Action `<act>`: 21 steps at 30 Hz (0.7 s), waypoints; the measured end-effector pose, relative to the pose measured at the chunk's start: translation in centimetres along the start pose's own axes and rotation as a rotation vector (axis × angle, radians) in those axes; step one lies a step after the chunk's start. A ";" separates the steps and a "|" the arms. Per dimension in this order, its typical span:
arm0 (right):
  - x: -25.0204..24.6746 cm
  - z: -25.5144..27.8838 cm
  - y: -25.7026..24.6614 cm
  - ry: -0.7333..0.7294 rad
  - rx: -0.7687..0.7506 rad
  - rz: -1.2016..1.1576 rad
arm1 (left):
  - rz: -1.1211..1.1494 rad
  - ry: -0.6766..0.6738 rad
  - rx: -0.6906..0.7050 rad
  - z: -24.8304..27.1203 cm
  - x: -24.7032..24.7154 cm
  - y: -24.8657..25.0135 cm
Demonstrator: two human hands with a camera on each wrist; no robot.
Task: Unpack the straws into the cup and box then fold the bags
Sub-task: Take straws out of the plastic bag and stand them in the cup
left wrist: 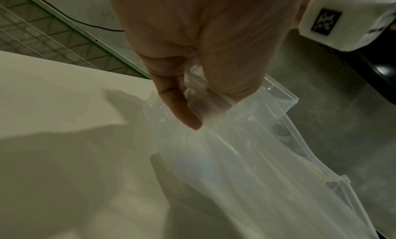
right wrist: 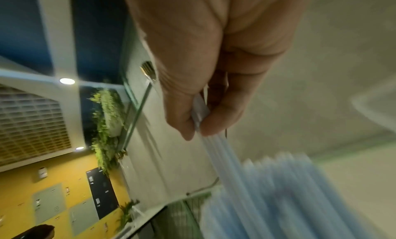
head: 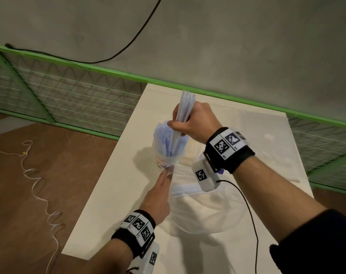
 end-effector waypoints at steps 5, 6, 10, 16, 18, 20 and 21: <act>3.7 1.0 1.5 -0.036 0.002 0.028 | -0.005 0.014 0.006 0.1 -0.1 0.5; 3.1 1.4 1.2 0.035 -0.016 0.002 | -0.008 0.015 0.004 0.1 -0.1 0.5; 2.2 3.9 -1.3 0.207 -0.190 0.143 | -0.047 0.012 -0.027 0.2 0.0 0.6; 8.6 5.0 -0.7 -0.030 -0.237 0.459 | -0.081 0.002 -0.038 0.5 0.1 0.5; 8.4 4.9 -0.7 0.022 -0.238 0.431 | -0.072 0.008 -0.049 0.6 0.0 0.5; 8.9 5.1 -0.8 0.024 -0.250 0.463 | -0.077 0.013 -0.054 0.6 -0.1 0.6; 9.7 5.4 -0.8 -0.006 -0.259 0.508 | -0.078 0.019 -0.054 0.6 -0.1 0.6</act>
Point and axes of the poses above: each hand's wrist, its own z-axis away from the middle knuckle, its own x-axis out of the palm, y = z × x, the point moved 9 cm from there along -z, towards the middle knuckle, and after that the axes turned 12 degrees about z, right-handed, at the moved point
